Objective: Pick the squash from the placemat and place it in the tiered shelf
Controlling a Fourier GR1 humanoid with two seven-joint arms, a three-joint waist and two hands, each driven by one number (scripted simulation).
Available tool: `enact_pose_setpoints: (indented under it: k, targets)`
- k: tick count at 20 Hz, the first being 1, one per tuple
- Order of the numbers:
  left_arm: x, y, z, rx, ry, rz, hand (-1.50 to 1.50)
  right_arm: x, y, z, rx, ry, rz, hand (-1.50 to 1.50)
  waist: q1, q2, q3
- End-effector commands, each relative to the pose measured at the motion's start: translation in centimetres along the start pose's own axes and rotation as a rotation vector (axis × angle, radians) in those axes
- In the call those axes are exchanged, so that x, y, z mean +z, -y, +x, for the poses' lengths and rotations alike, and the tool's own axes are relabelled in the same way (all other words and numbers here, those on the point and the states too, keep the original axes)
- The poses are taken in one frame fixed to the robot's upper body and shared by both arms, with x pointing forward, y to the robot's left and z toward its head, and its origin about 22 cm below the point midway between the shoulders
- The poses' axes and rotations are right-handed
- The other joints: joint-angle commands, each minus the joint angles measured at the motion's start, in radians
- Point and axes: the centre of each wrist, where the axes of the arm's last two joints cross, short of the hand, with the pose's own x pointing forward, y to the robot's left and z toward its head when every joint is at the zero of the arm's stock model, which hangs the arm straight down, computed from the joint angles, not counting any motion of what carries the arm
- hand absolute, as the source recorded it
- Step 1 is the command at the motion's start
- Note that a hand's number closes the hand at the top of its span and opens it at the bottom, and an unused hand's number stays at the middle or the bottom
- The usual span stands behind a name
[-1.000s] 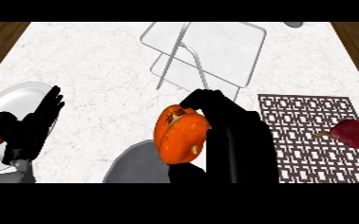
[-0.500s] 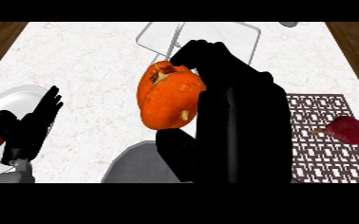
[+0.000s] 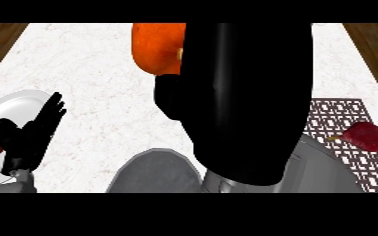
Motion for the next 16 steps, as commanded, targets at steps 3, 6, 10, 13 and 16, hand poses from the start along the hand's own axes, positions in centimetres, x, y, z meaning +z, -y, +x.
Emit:
enact_pose_setpoints:
  k: [3,6,10,13,16]
  targets:
    - [1.3,-0.1,-1.5,0.007,0.003,0.014,0.0,-3.5,1.4,3.2,0.157,-0.272,-0.006,1.5,0.008,0.004,0.002]
    - [0.7,-0.2,-0.4,-0.015,0.03,0.006,0.0,-4.8,0.2,3.5,0.217,-0.279,0.0,1.5,0.0,0.011,0.003]
    - [0.1,0.2,1.1,-0.002,0.01,0.003,0.0,-6.2,0.6,3.8,0.242,-0.283,0.007,1.5,-0.01,0.012,0.005]
    - [0.7,0.6,-0.5,0.009,0.027,0.014,0.0,-7.4,0.7,3.7,0.21,-0.316,0.008,1.5,-0.004,0.015,0.005]
    - [0.2,-0.6,0.3,0.001,0.029,0.01,0.0,-8.5,-0.5,1.8,0.16,-0.338,0.016,1.5,-0.007,0.018,0.005]
